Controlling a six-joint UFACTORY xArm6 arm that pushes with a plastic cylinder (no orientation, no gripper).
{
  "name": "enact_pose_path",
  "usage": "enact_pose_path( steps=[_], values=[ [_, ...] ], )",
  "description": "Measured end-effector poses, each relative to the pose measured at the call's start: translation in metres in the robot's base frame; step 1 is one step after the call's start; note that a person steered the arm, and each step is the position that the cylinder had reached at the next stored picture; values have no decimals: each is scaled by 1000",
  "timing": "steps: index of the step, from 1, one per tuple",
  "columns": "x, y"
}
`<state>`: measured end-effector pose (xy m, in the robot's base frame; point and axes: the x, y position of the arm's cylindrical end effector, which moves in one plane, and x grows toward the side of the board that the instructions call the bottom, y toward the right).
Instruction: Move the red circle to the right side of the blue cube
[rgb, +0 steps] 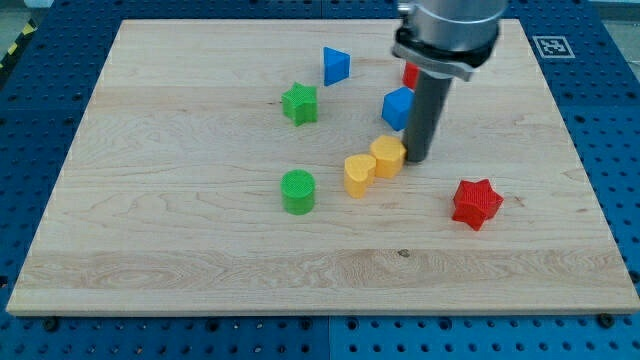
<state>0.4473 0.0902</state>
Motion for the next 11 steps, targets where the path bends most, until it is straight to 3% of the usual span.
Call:
enact_pose_path(
  steps=[2,4,6,9,11],
  values=[
    [0,-40],
    [35,-30],
    [33,-5],
    [-55,-44],
    [-104,-38]
  ],
)
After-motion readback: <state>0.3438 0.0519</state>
